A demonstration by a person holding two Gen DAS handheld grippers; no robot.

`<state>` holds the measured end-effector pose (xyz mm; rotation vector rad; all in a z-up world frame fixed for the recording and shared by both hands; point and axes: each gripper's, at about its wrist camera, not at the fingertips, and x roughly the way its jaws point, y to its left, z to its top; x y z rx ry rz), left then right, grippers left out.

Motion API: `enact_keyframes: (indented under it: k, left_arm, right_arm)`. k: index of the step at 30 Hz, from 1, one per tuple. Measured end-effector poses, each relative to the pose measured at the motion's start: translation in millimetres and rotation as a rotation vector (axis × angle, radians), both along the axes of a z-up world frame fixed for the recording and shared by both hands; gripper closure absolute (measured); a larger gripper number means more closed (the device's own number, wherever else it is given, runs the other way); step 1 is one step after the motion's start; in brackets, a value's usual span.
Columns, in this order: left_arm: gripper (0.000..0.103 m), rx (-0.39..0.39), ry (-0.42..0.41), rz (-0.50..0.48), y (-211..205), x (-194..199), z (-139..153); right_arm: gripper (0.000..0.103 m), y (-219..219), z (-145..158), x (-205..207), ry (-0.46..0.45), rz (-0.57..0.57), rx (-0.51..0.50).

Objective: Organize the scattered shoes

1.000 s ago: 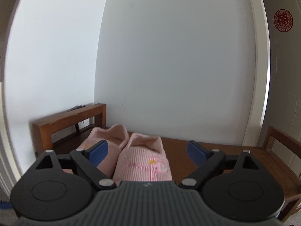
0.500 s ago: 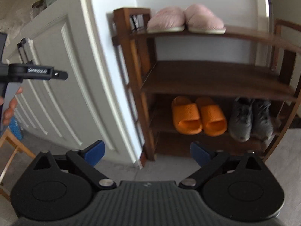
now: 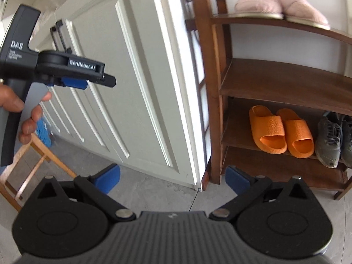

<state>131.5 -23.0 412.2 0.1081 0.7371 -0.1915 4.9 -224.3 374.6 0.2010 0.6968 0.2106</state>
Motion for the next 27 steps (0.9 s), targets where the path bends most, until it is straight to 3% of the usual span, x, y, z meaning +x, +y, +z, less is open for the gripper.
enact_keyframes:
  k: [7,13,17,19,21,22,23,26,27]
  left_arm:
    - [0.034,0.010,0.061,-0.081,52.7,-1.8,-57.7]
    - [0.034,0.081,0.108,-0.122,127.1,-15.2,-113.5]
    - [0.035,0.099,0.157,-0.128,166.5,-22.6,-153.3]
    - [0.035,0.099,0.179,-0.133,180.0,-27.0,-175.8]
    - [0.035,0.092,0.201,-0.142,190.1,-32.1,-198.2]
    - [0.034,0.090,0.208,-0.145,192.3,-33.5,-203.4]
    - [0.035,0.089,0.217,-0.152,194.7,-35.9,-210.3]
    - [0.035,0.090,0.240,-0.182,199.1,-44.1,-228.6]
    - [0.035,0.090,0.247,-0.191,200.4,-46.6,-233.6]
  right_arm:
    - [0.000,50.7,-45.8,-13.8,0.068,0.031,-0.028]
    - [0.000,157.2,-129.2,-32.4,0.232,0.047,0.007]
    - [0.002,236.1,-207.5,-39.7,0.382,0.065,0.029]
    - [0.009,264.5,-250.3,-38.3,0.467,0.053,0.039]
    - [0.043,285.1,-290.6,-34.4,0.550,0.028,0.032]
    - [0.047,294.8,-311.8,-31.8,0.594,0.012,0.026]
    - [0.051,304.0,-333.2,-29.1,0.635,-0.004,0.018]
    - [0.050,320.4,-382.5,-20.4,0.731,-0.036,-0.015]
    - [0.044,324.3,-401.2,-16.8,0.782,-0.064,-0.030]
